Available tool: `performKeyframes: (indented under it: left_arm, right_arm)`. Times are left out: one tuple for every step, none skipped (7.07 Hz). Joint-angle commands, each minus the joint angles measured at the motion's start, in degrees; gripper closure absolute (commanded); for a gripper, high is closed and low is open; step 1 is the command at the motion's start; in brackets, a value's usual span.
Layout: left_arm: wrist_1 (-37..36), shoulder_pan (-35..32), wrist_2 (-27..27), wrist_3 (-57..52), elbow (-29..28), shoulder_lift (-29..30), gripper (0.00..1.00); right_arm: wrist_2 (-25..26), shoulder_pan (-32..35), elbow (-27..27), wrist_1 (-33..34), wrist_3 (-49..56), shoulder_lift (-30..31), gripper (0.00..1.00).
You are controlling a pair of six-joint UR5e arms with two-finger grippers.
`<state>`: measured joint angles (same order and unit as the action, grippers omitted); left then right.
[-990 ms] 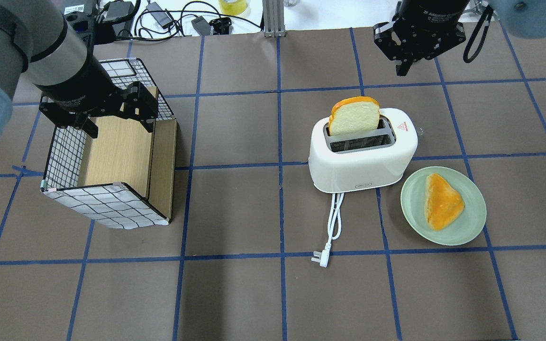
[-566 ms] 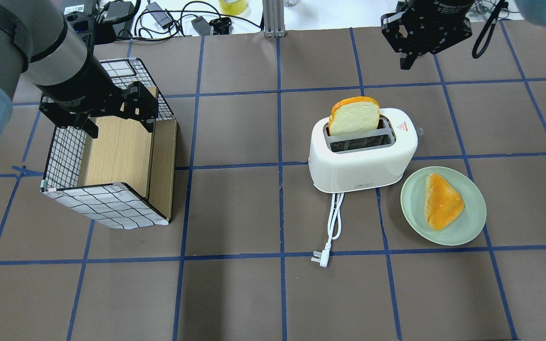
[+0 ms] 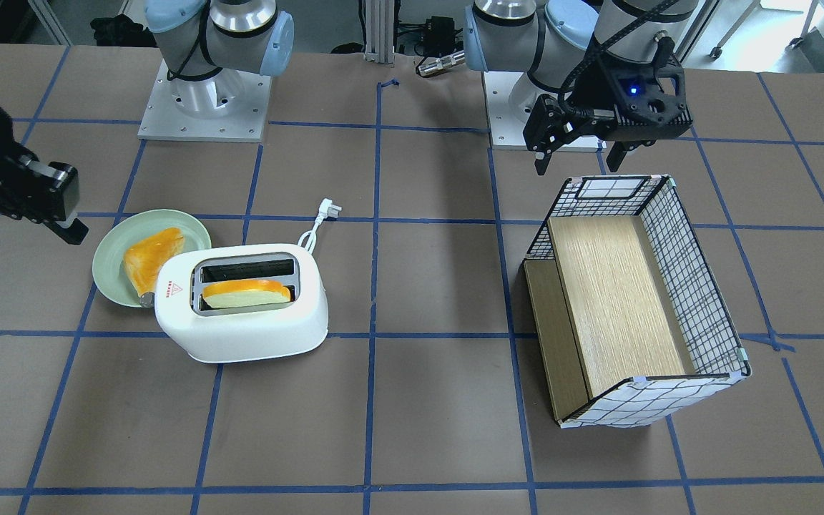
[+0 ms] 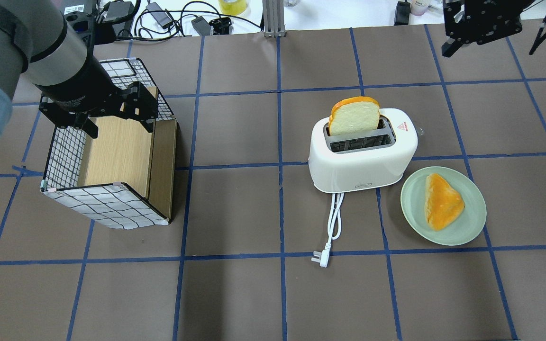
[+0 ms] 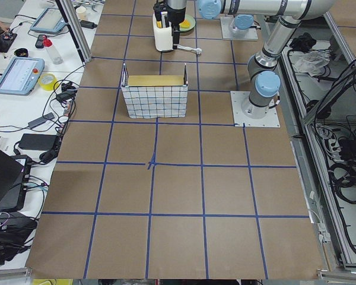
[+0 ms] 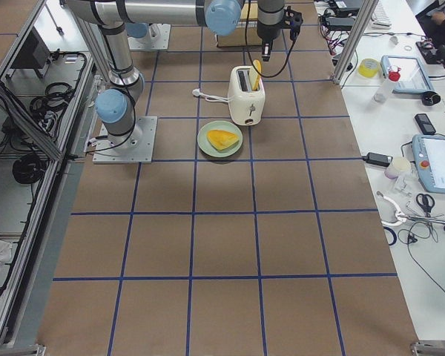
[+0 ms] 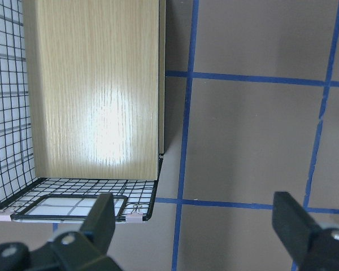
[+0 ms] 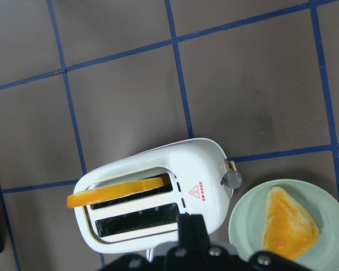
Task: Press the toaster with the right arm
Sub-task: 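Move the right gripper toward the lever at the toaster's side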
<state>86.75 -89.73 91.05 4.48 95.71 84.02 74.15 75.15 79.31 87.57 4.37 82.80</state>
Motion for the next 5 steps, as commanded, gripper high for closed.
performKeyframes:
  left_arm:
    - [0.0, 0.0, 0.0, 0.0, 0.0, 0.0, 0.00]
    - [0.0, 0.0, 0.0, 0.0, 0.0, 0.0, 0.00]
    - [0.0, 0.0, -0.1, 0.0, 0.0, 0.0, 0.00]
    - [0.0, 0.0, -0.1, 0.0, 0.0, 0.0, 0.00]
    - [0.0, 0.0, 0.0, 0.0, 0.0, 0.0, 0.00]
  right_arm:
    - [-5.6, -6.1, 1.5, -1.5, 7.2, -3.2, 1.00]
    - [-6.3, -6.2, 2.9, -0.8, 8.8, -4.7, 1.00]
    - [-11.1, -6.2, 5.1, 0.5, 11.3, -5.5, 1.00]
    - [-11.6, -6.2, 7.7, 3.4, 12.8, -6.7, 1.00]
    - [-11.7, -6.2, 10.0, 5.7, 13.1, -7.3, 1.00]
